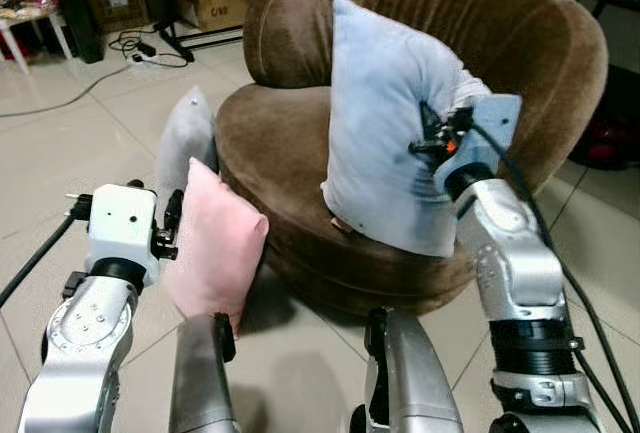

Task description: Move the pillow to the sofa from floor

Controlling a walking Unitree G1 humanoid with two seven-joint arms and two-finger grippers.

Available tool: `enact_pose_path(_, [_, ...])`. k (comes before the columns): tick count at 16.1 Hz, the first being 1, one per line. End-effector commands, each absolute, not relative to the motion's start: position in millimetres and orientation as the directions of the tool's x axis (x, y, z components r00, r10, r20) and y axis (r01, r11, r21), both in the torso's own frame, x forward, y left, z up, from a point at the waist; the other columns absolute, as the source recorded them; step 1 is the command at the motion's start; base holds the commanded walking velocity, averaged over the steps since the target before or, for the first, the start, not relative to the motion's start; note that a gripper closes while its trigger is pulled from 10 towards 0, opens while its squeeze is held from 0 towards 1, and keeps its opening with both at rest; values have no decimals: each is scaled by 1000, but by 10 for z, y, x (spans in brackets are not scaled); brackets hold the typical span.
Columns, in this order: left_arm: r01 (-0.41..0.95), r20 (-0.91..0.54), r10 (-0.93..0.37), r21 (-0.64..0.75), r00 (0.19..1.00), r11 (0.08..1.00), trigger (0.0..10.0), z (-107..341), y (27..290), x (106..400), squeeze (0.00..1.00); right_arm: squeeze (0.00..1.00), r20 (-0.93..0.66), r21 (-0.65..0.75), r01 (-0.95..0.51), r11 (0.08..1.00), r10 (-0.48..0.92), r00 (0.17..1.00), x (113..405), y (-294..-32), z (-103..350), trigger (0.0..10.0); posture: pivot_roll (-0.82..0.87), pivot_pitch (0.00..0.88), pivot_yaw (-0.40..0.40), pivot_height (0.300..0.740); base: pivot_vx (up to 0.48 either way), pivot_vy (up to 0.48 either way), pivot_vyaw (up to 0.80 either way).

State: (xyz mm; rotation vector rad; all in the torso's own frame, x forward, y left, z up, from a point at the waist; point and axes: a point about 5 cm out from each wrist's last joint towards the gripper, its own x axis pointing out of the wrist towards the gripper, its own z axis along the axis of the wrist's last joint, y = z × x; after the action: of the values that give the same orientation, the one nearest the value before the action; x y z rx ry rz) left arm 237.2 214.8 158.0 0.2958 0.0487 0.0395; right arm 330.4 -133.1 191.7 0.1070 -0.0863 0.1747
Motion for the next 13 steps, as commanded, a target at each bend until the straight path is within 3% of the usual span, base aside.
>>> enact_pose_path(1, [-22,-23,31,297,999,955,10000,1621,2114,2403,0,0,-14,109,-151,982,153,988,3289,-1355,1717,10000,-16,0,-27,520,0,0,0])
enact_pose_path(8, [-32,-48,53,363,997,931,10000,1540,2136,2430,0,0,-29,121,-125,985,129,991,3179,-1358,1686,10000,-35,0,-23,585,0,0,0])
enact_pose_path(10, [-32,-40,50,362,998,932,10000,1546,2121,2477,0,0,-24,48,-128,991,129,991,3168,-1357,1700,10000,-44,0,-15,600,0,0,0])
enact_pose_path(13, [-24,-23,35,368,999,930,10000,1570,2069,2539,0,0,4,101,-111,989,111,994,3175,-1375,1737,10000,-24,0,-17,630,0,0,0])
